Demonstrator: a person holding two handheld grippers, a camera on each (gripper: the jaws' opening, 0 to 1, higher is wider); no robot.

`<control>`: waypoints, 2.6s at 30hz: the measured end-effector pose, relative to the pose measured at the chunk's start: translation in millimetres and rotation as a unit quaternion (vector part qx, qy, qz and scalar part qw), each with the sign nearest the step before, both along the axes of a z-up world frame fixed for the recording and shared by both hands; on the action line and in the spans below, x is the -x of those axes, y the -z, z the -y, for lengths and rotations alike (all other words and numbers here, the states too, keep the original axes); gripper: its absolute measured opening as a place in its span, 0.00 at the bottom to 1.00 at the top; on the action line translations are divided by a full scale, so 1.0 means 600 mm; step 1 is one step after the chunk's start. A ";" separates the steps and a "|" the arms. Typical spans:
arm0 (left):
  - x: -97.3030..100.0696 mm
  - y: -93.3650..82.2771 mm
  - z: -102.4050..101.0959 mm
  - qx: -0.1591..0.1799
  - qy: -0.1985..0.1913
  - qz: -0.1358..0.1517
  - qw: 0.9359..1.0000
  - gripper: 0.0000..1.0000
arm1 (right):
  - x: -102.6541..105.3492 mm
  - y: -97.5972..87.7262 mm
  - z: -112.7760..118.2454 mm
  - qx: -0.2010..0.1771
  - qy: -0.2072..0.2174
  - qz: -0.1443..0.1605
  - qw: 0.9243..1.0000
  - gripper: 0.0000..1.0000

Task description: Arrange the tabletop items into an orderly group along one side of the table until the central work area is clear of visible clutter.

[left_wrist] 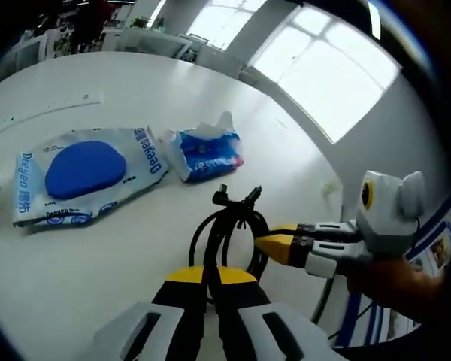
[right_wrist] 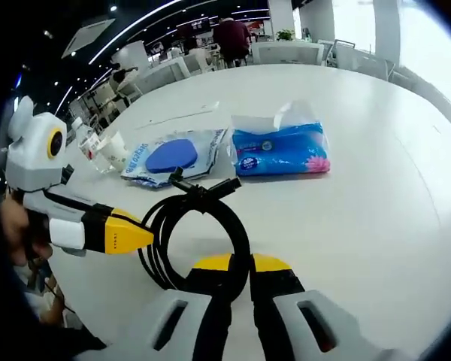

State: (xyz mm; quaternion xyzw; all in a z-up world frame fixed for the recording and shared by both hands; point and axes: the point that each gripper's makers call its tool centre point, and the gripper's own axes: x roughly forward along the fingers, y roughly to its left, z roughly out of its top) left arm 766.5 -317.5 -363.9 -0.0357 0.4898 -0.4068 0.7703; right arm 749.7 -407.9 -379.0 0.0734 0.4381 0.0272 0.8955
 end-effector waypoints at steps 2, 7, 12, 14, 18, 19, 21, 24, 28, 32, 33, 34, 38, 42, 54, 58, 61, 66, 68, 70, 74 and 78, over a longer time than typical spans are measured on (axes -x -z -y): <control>-0.007 0.005 0.002 -0.003 -0.001 -0.009 1.000 0.01 | -0.006 0.002 0.001 0.000 -0.003 -0.009 1.000 0.03; -0.027 0.010 0.006 -0.010 -0.007 -0.010 1.000 0.01 | -0.026 0.005 0.004 0.002 -0.010 -0.015 1.000 0.03; -0.045 0.032 0.007 -0.026 -0.007 -0.016 1.000 0.01 | -0.035 0.024 0.002 -0.003 -0.014 -0.030 0.999 0.03; -0.048 0.035 0.008 -0.026 -0.008 -0.019 0.999 0.01 | -0.035 0.029 0.004 -0.005 -0.011 -0.034 0.999 0.03; -0.054 0.042 0.012 -0.024 -0.006 -0.020 0.999 0.02 | -0.034 0.036 0.004 -0.012 -0.010 -0.036 0.999 0.04; -0.055 0.044 0.012 -0.024 -0.007 -0.019 0.999 0.02 | -0.040 0.042 0.006 -0.013 -0.010 -0.035 0.999 0.04; -0.058 0.049 0.010 -0.029 -0.009 -0.021 0.999 0.02 | -0.047 0.045 0.005 -0.011 -0.014 -0.029 0.999 0.04; -0.059 0.060 0.005 -0.039 -0.005 -0.021 0.999 0.03 | -0.047 0.049 -0.003 -0.006 -0.023 -0.026 0.999 0.04; -0.060 0.074 -0.001 -0.048 0.000 -0.024 0.999 0.04 | -0.052 0.056 -0.008 0.007 -0.040 -0.017 0.999 0.05; -0.062 0.074 -0.002 -0.042 -0.001 -0.025 0.999 0.05 | -0.056 0.064 -0.007 0.024 -0.057 -0.023 0.998 0.06; -0.062 0.074 -0.002 -0.041 -0.001 -0.026 0.999 0.05 | -0.053 0.062 -0.009 0.026 -0.061 -0.023 0.998 0.07; -0.061 0.074 -0.001 -0.041 0.002 -0.025 0.999 0.05 | -0.051 0.060 -0.011 0.031 -0.070 -0.021 0.997 0.07; -0.062 0.071 -0.008 -0.052 0.032 0.009 0.998 0.10 | -0.050 0.052 -0.010 0.041 -0.084 -0.010 0.996 0.08; -0.058 0.064 -0.009 -0.050 0.040 0.020 0.998 0.20 | -0.051 0.045 -0.010 0.048 -0.098 0.005 0.994 0.13; -0.037 -0.009 -0.056 0.014 0.035 0.101 0.994 0.42 | -0.051 -0.011 0.003 0.048 -0.101 0.062 0.992 0.36; -0.026 -0.021 -0.088 0.017 0.029 0.112 0.993 0.49 | -0.055 -0.042 -0.010 0.034 -0.102 0.089 0.990 0.43; -0.022 -0.032 -0.119 0.014 0.022 0.125 0.992 0.54 | -0.056 -0.062 -0.019 0.007 -0.095 0.112 0.989 0.51; -0.026 -0.059 -0.170 0.012 -0.002 0.148 0.989 0.62 | -0.057 -0.075 -0.021 0.013 -0.100 0.123 0.987 0.55; -0.029 -0.059 -0.191 0.011 -0.012 0.151 0.988 0.65 | -0.052 -0.086 -0.026 0.011 -0.100 0.124 0.987 0.59; -0.027 -0.066 -0.210 0.008 -0.023 0.151 0.988 0.68 | -0.051 -0.089 -0.027 0.011 -0.101 0.124 0.987 0.60; -0.027 -0.076 -0.259 -0.001 -0.042 0.158 0.987 0.73 | -0.045 -0.098 -0.029 0.017 -0.109 0.125 0.986 0.66; -0.029 -0.082 -0.308 -0.005 -0.066 0.154 0.986 0.82 | -0.037 -0.115 -0.031 0.007 -0.111 0.130 0.985 0.72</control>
